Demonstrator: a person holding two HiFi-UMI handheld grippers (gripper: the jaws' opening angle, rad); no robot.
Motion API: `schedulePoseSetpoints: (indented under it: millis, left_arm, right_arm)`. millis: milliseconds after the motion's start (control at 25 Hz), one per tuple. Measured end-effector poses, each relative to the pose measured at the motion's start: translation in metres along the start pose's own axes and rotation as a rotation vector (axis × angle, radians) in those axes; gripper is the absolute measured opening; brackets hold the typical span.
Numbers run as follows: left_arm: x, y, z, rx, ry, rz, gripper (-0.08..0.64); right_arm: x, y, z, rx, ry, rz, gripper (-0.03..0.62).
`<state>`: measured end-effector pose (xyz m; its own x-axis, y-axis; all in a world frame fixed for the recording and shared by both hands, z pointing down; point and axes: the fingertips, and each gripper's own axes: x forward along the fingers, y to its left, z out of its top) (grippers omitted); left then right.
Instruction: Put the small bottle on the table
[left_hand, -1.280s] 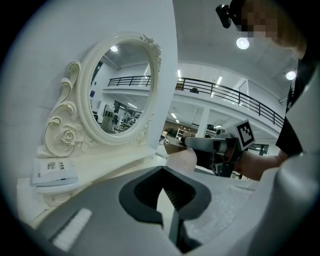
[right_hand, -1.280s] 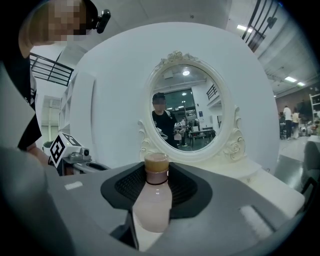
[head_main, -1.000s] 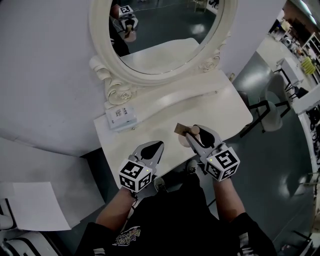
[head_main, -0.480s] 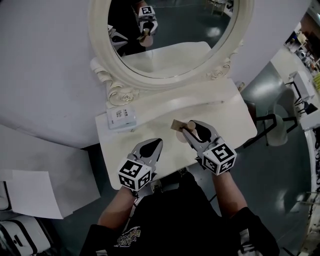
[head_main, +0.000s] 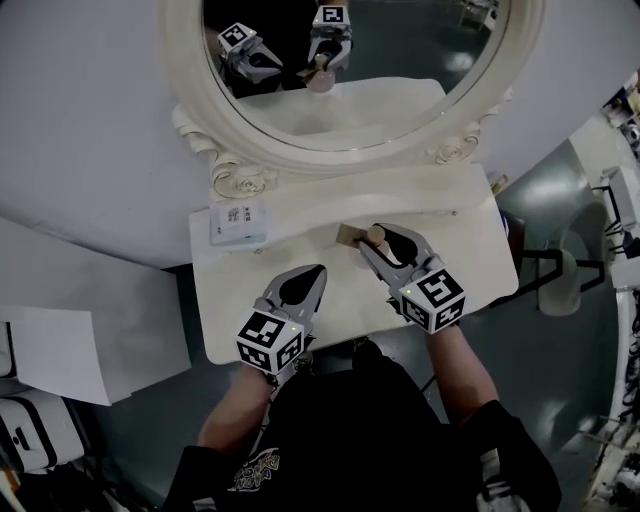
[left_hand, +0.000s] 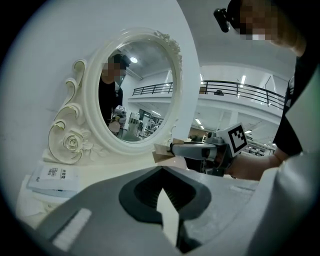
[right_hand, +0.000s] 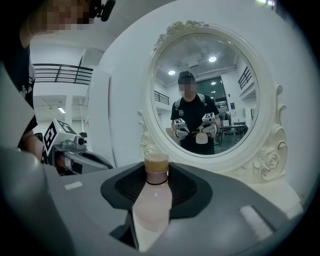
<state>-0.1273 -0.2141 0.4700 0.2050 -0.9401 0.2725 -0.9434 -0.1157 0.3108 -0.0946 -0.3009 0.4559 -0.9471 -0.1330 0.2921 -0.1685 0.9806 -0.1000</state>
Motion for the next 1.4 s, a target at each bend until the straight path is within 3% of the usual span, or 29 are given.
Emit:
schedulePoseSetpoints:
  millis: [680,1400]
  left_arm:
    - [0.044,0.015,-0.004,-0.062,-0.049,0.176,0.002]
    - [0.034,0.007,-0.019,-0.091,-0.066,0.274,0.002]
  right_arm:
    - [0.058,-0.051,-0.024,-0.065,0.046,0.182,0.167]
    - [0.124,-0.078,-0.049,-0.113,0.085,0.257,0.167]
